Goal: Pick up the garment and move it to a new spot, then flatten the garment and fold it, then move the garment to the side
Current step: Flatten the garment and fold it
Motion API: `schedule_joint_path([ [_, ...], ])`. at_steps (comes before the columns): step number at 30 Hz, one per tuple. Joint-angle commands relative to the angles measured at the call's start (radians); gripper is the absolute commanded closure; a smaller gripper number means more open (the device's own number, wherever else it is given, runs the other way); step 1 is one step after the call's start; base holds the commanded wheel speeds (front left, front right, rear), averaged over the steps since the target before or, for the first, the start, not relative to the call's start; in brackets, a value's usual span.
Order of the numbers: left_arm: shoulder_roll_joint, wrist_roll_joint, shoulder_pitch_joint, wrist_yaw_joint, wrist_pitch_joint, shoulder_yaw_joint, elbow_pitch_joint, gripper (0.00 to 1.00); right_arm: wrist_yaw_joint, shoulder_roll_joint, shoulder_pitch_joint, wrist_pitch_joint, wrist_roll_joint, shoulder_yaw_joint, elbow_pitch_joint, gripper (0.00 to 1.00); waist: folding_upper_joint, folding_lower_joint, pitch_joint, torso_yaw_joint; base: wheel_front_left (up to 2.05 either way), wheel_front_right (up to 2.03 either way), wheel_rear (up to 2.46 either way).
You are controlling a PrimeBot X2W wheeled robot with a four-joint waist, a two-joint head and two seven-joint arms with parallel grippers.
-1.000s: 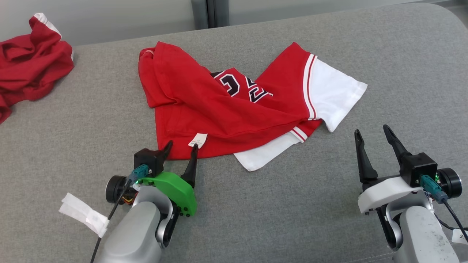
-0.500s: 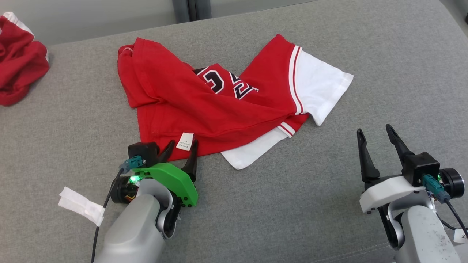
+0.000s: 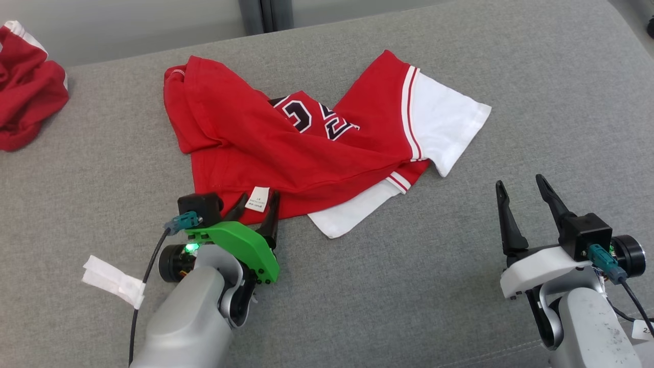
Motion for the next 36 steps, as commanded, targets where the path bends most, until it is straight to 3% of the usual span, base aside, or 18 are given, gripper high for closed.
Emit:
schedule_joint_path([
  [1, 0.002, -0.005, -0.01, -0.004, 0.006, -0.008, 0.011, 0.83, -0.002, -0.003, -0.001, -0.002, 0.003, 0.0, 0.003, 0.0, 0.0, 0.0, -0.003, -0.002, 0.0, 0.0, 0.0],
  [6, 0.001, -0.006, -0.008, 0.0, 0.008, -0.029, 0.036, 1.0, -0.002, -0.003, 0.006, -0.002, -0.003, 0.002, 0.005, 0.0, 0.0, 0.0, -0.01, -0.005, 0.0, 0.0, 0.0],
  [23, 0.005, -0.009, -0.02, 0.016, -0.055, -0.085, 0.032, 1.0, -0.002, -0.003, 0.025, -0.002, -0.008, -0.001, 0.011, 0.0, 0.0, 0.0, -0.039, 0.001, 0.0, 0.0, 0.0],
  [30, 0.058, 0.006, 0.087, 0.028, -0.074, -0.076, -0.098, 1.0, -0.002, -0.003, 0.048, -0.002, -0.011, -0.022, 0.01, 0.0, 0.0, 0.0, -0.065, 0.038, 0.0, 0.0, 0.0],
  [36, 0.107, 0.008, 0.219, 0.083, -0.062, -0.087, -0.261, 1.0, -0.002, -0.003, 0.054, -0.002, -0.004, -0.02, 0.015, 0.0, 0.0, 0.0, -0.083, 0.069, 0.0, 0.0, 0.0],
])
